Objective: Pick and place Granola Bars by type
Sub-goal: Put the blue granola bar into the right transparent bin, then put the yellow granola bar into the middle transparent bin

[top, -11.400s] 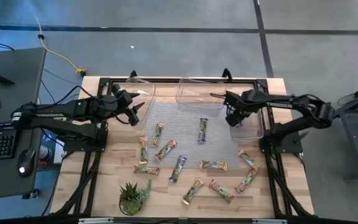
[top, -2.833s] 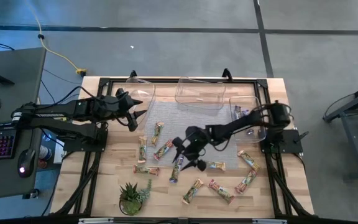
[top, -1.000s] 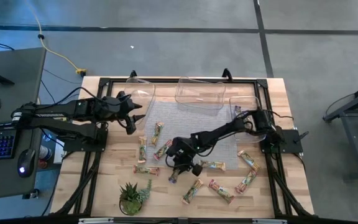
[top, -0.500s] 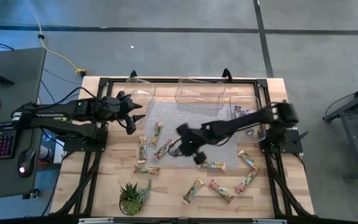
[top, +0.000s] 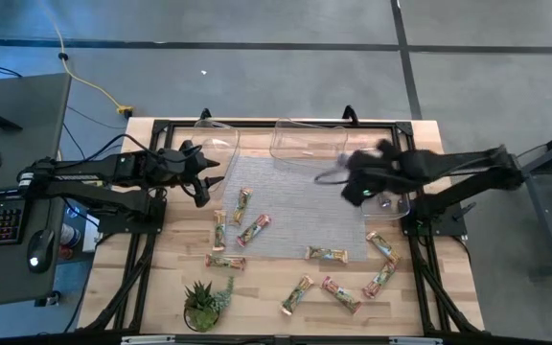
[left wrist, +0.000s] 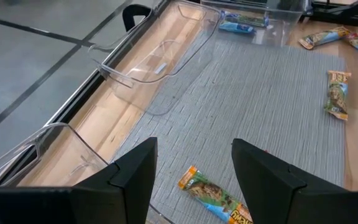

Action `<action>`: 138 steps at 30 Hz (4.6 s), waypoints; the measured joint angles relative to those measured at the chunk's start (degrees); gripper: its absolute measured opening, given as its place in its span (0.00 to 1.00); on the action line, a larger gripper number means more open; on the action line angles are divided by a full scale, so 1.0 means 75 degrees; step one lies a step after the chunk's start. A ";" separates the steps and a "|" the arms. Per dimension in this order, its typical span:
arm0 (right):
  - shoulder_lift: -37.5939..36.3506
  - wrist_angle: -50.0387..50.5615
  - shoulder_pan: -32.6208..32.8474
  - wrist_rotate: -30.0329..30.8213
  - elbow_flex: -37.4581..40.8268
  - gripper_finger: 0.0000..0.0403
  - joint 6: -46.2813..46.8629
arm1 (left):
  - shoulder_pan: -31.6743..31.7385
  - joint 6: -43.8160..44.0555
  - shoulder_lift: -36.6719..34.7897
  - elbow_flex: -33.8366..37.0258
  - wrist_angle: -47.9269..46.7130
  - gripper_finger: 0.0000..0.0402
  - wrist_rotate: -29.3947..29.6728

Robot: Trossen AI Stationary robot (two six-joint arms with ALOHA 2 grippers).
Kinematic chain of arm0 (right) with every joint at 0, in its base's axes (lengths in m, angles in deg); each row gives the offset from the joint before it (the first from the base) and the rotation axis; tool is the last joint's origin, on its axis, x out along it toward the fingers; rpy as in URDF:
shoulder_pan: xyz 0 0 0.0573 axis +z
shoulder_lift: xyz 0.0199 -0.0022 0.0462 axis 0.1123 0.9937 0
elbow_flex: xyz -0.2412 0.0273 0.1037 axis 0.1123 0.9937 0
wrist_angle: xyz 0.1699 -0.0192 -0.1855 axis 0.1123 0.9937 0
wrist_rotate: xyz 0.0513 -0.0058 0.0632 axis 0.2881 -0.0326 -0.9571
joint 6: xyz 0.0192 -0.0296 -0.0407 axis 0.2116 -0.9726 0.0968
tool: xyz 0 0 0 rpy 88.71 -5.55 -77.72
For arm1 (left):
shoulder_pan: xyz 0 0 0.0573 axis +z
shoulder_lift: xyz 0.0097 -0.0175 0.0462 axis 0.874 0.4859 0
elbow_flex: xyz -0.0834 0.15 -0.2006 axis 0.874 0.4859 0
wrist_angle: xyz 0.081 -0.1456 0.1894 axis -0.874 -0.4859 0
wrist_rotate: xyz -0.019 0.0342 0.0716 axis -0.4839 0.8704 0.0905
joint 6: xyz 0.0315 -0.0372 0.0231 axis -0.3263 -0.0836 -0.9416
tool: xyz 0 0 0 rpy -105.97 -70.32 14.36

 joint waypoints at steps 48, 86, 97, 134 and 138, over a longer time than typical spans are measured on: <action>0.0911 -0.0028 -0.1623 -0.1670 0.3695 0.17 0.5292 | 0.0000 -0.0029 -0.0002 0.0000 -0.0029 0.50 0.0001; 0.0944 -0.0293 -0.2321 -0.1373 0.3315 0.33 0.3388 | 0.0000 -0.0026 0.0000 0.0000 -0.0025 0.50 -0.0003; 0.0944 0.1219 -0.2249 -0.2151 0.1282 0.37 0.2588 | -0.0002 -0.0026 -0.0001 0.0000 -0.0025 0.50 -0.0003; 0.0953 -1.0300 0.2229 -0.2669 0.5481 0.41 -0.1820 | -0.0002 -0.0026 -0.0002 0.0000 -0.0022 0.50 -0.0003; 0.0950 -1.0302 0.2376 -0.2944 0.5616 0.46 -0.2002 | -0.0001 -0.0023 0.0000 0.0000 -0.0022 0.50 -0.0003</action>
